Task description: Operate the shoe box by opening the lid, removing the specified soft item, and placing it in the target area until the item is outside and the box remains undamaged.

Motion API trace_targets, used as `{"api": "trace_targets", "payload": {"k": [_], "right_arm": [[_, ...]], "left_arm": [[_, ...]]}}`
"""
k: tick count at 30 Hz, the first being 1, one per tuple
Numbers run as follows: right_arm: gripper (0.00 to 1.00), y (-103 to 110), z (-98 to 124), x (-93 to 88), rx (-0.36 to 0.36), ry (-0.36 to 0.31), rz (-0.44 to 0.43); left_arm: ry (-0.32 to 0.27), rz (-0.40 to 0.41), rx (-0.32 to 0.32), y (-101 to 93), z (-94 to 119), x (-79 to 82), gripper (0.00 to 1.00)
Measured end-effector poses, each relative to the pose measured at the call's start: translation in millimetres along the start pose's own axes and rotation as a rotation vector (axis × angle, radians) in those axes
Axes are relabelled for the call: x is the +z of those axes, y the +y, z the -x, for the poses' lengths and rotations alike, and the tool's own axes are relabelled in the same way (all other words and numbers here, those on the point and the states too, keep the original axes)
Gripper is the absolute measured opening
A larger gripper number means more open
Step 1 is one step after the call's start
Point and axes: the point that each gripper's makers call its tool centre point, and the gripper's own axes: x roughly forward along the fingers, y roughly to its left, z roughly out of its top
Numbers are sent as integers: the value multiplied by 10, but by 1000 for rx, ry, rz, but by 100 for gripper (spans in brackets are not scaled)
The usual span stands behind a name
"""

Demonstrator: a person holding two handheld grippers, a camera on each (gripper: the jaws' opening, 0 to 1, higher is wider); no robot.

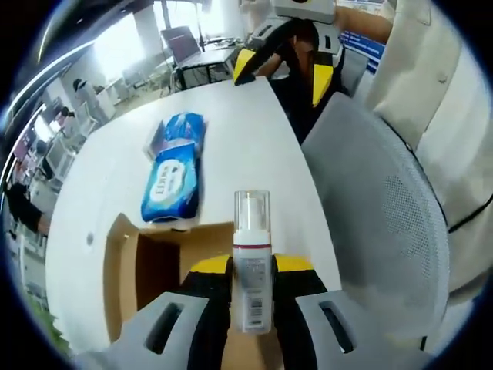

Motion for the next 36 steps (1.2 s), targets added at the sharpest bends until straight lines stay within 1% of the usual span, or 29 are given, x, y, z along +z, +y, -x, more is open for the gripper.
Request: {"api": "trace_targets", "payload": {"k": [8,14,24,32,36], "right_arm": [[43,124,-46,42,51,-5,20],[39,210,-69,75,89,-8,36],[33,363,-143,141,145,-17,66],[26,429,-180,189,169,-27,87],[24,477,-198,212,187,-31,98]], "left_arm": [[-48,-27,-36,-137,-24,220,17],[-82,-40,-60,-220,-26,351,17],[-128,-57,-82,-322,-11,491,17],[-149,-71,-97,-398,14,524,17],[-170,-81,-105,-435,15,573,17]]}}
